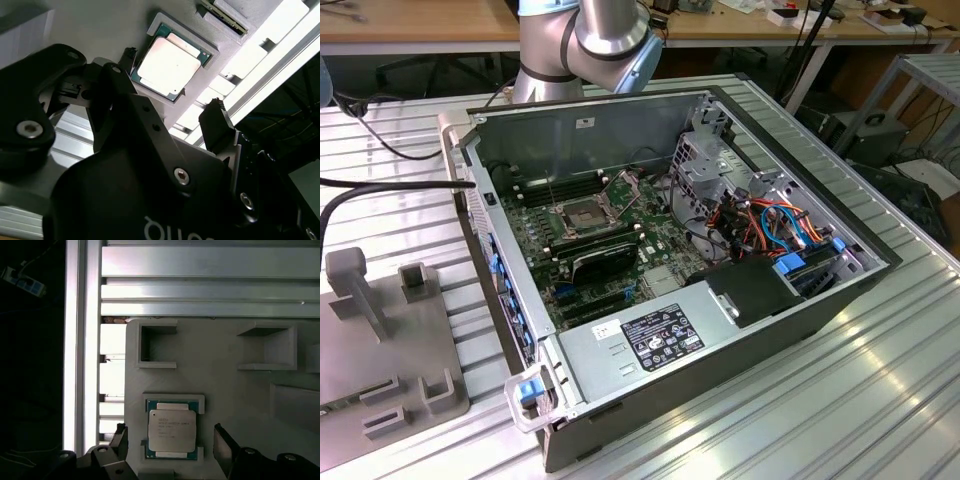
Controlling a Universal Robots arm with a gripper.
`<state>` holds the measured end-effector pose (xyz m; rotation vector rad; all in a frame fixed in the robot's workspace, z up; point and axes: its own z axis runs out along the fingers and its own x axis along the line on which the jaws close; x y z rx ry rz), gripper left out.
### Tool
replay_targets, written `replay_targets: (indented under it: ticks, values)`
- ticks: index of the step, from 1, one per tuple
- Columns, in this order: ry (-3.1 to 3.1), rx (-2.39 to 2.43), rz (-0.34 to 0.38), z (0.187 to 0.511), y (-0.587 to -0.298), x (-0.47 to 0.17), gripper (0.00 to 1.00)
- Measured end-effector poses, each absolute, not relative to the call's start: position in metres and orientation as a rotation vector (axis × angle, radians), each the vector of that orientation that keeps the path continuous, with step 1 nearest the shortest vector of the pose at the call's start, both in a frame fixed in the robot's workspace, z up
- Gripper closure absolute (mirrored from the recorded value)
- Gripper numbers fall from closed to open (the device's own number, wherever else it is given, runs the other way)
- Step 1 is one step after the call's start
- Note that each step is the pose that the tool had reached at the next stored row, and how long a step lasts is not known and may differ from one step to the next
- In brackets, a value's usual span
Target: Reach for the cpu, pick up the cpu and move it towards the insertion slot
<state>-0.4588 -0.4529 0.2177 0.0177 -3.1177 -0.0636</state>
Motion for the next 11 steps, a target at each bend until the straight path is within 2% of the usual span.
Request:
replay_targets:
  ticks: [11]
  values:
    - [-3.118, 0.018, -0.066, 0.201, -0.452, -0.459, 0.22]
